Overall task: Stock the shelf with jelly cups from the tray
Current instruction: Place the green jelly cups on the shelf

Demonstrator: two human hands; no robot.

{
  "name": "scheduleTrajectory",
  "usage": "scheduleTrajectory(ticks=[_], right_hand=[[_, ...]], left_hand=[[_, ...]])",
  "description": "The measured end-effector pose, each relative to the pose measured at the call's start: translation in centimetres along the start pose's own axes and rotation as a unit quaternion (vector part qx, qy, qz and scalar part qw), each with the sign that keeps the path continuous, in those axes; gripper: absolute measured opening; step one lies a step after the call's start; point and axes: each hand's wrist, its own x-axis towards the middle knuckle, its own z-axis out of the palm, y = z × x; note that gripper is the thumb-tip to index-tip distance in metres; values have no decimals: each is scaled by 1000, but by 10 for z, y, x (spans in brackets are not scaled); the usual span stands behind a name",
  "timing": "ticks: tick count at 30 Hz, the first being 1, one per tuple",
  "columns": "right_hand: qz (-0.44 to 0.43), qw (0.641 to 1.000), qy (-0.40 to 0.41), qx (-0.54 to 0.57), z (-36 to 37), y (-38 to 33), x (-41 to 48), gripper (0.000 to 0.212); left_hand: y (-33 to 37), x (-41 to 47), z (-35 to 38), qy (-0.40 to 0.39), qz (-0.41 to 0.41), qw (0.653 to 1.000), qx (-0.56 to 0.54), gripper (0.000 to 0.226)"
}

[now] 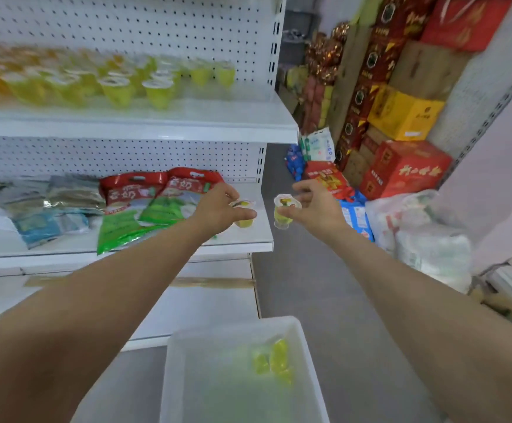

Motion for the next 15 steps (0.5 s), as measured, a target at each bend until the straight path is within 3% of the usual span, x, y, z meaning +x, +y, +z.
scheduleTrajectory(ticks=[5, 15], right_hand=[[-73, 997, 5, 8, -28, -60, 27, 63], [-122, 992, 17, -2, -48, -142, 106, 63]], left_hand=[[58, 20, -45, 34, 49, 997, 57, 54], [138, 87, -118, 30, 105, 979, 175, 60]])
